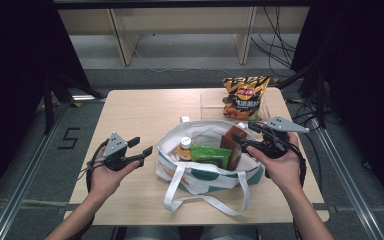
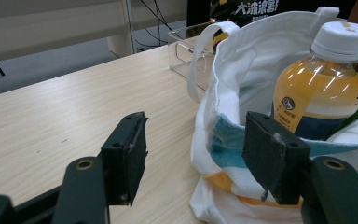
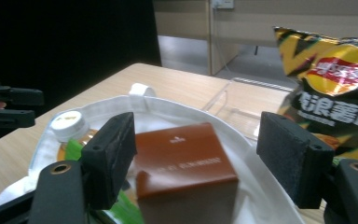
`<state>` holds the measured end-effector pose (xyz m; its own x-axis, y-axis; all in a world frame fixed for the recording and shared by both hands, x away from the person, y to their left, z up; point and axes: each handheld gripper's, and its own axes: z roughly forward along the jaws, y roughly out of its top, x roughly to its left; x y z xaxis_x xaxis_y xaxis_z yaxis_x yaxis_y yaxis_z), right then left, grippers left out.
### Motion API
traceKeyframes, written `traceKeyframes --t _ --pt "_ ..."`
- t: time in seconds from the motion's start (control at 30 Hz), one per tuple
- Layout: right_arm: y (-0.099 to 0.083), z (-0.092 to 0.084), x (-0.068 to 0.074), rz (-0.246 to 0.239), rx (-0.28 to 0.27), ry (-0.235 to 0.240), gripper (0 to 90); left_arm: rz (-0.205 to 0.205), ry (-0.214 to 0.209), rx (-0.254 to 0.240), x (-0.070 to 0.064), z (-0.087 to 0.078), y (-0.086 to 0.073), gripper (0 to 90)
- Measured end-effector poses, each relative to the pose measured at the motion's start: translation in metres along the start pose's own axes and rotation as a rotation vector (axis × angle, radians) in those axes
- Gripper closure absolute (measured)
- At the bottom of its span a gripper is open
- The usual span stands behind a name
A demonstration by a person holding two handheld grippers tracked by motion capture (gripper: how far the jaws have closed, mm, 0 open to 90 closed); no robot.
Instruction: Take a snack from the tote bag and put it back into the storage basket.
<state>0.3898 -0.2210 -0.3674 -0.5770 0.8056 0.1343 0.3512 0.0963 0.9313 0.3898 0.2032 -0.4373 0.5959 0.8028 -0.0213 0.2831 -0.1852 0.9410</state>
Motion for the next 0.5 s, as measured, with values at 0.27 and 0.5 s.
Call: traceKeyframes --t 0.27,0.5 --pt "-0.003 0.008 0.002 -0.033 0.016 0.011 27.8 -0.003 -0.001 -0.005 0.001 0.001 -0.001 39.2" --pt "-0.008 0.014 0.004 -0.019 0.045 0.014 27.3 0.001 -0.001 -0.003 0.001 0.0 0.0 39.1"
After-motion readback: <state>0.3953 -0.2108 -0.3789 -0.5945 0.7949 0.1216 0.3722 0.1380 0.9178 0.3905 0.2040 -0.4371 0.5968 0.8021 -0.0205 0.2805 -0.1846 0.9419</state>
